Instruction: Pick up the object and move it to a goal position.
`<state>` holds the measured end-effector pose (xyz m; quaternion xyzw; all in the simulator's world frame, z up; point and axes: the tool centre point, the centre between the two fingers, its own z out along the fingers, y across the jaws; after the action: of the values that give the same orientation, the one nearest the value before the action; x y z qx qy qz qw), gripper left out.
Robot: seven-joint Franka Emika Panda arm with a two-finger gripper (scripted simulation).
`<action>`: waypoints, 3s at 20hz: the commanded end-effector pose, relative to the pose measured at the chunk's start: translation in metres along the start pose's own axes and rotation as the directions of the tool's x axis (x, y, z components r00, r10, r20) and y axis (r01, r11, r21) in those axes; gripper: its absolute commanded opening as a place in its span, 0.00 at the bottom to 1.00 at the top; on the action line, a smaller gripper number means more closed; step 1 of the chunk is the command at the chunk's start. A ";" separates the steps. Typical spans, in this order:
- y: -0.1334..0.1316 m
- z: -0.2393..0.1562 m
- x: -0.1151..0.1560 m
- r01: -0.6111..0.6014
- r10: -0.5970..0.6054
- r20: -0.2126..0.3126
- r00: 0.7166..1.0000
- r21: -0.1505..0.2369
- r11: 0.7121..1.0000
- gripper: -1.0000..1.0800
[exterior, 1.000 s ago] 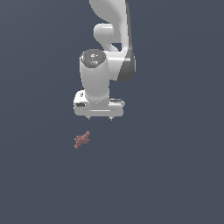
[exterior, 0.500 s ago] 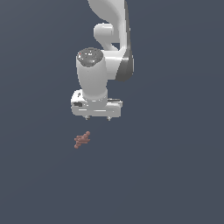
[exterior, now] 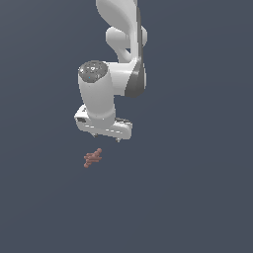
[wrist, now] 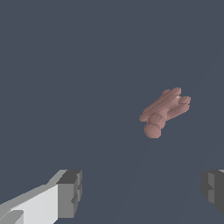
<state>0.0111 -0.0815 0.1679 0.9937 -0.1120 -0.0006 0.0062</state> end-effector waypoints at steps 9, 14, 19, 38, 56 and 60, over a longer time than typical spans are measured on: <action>0.031 0.023 0.025 -0.339 0.339 0.006 0.941 0.009 0.941 0.96; 0.045 0.034 0.035 -0.485 0.485 0.008 0.874 0.010 0.874 0.96; 0.056 0.042 0.043 -0.584 0.584 0.009 0.811 0.010 0.811 0.96; 0.066 0.069 0.048 -0.664 0.664 0.009 0.748 0.009 0.748 0.96; 0.066 0.099 0.049 -0.666 0.666 0.008 0.746 0.009 0.746 0.00; 0.066 0.099 0.049 -0.666 0.666 0.008 0.746 0.009 0.746 0.00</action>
<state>0.0440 -0.1577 0.0697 0.8886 -0.4588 -0.0001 0.0000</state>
